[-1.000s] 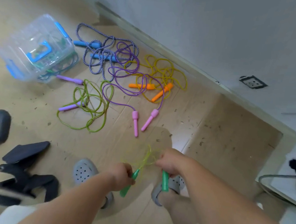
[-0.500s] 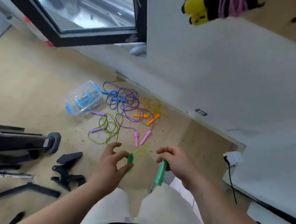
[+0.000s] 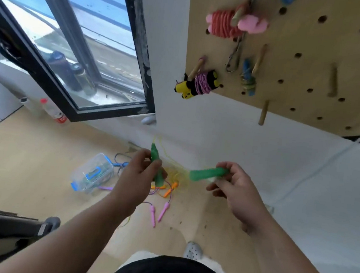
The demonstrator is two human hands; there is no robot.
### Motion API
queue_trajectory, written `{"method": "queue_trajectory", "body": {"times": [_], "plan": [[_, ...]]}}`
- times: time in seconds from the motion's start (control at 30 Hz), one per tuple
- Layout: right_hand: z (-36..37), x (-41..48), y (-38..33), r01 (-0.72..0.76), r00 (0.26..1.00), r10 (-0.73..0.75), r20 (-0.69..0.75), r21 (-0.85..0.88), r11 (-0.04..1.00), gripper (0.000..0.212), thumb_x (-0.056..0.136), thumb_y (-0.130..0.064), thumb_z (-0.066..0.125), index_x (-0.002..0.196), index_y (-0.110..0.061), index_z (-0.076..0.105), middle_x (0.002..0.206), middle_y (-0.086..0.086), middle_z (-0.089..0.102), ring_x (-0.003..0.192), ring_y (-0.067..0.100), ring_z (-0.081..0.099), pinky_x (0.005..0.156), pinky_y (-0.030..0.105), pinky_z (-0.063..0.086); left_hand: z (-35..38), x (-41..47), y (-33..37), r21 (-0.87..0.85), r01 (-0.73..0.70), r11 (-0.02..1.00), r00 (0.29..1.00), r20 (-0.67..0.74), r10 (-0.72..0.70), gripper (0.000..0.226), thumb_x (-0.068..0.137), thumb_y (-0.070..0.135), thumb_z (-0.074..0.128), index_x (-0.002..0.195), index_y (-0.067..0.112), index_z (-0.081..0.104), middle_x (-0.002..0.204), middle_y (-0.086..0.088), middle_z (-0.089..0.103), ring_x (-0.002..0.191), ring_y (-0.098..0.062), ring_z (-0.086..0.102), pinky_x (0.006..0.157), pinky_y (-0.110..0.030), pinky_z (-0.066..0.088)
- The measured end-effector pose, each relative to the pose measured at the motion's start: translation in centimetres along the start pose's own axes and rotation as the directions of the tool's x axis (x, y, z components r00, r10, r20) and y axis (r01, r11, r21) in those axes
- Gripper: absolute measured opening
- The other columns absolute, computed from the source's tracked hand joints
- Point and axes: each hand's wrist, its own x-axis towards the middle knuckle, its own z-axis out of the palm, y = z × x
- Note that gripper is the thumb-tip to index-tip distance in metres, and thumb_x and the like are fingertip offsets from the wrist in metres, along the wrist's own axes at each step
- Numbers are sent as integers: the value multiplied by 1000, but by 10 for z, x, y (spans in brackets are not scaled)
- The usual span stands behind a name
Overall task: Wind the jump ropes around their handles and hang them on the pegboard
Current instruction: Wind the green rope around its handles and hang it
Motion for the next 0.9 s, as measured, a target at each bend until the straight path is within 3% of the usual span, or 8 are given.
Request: {"method": "queue_trajectory", "body": {"times": [0.1,0.2,0.3,0.4,0.53,0.63,0.77,0.9], "plan": [[-3,-22,11,-13,993,6,-114,-57,998,6,101,-11,55,101,-10,60,87,6,75,71,16,67,71,37,52,-1,-6,11,-130,70,989,993,108,-56,13,106,15,48,109,3,53,71,-10,53,58,-25,56,66,-45,53],[-9,-49,17,-67,970,35,-240,-130,989,24,104,-35,50,97,-15,62,79,6,68,65,17,60,68,37,51,-5,-13,6,-95,72,993,986,156,-56,15,106,16,47,107,6,57,68,-6,45,56,-22,45,58,-38,47],[-18,-73,31,-98,926,-90,-366,-464,881,35,102,-46,47,83,-18,57,75,-2,54,83,23,59,76,41,47,-12,-22,-2,-75,96,993,979,186,-81,18,106,16,46,108,9,63,61,-4,42,52,-19,39,56,-35,43],[-18,-97,48,-41,936,-206,-285,-670,741,9,99,-28,57,91,-25,59,94,-10,53,104,19,56,92,39,44,-15,-32,-12,-7,128,992,939,322,-119,18,106,17,47,109,11,63,63,-5,49,53,-21,47,60,-39,45],[3,-128,55,-29,982,-98,-161,-644,765,10,97,-18,58,92,-27,59,80,-9,57,76,7,51,66,23,37,-12,-52,-21,127,122,984,852,495,-170,15,104,14,49,107,11,63,81,-9,64,70,-22,62,69,-42,48],[15,-143,59,35,990,-124,-75,-708,705,16,95,-13,55,92,-26,64,79,-4,55,79,7,50,65,21,37,-5,-72,-19,175,98,980,773,606,-186,14,103,9,49,110,8,62,85,-9,69,73,-23,64,71,-41,48],[22,-155,63,66,985,-167,-47,-789,611,9,92,-25,60,99,-30,62,88,-7,57,84,14,52,75,38,46,9,-91,-15,292,-75,953,732,665,-146,14,97,10,54,102,20,63,88,-5,72,73,-15,63,72,-41,51],[17,-168,58,110,975,-219,-42,-762,639,18,90,-32,63,93,-36,45,81,-16,51,74,5,47,66,33,37,25,-113,-10,389,-273,880,651,748,-129,13,101,20,53,99,32,59,91,-4,72,75,-18,65,69,-33,47]]}}
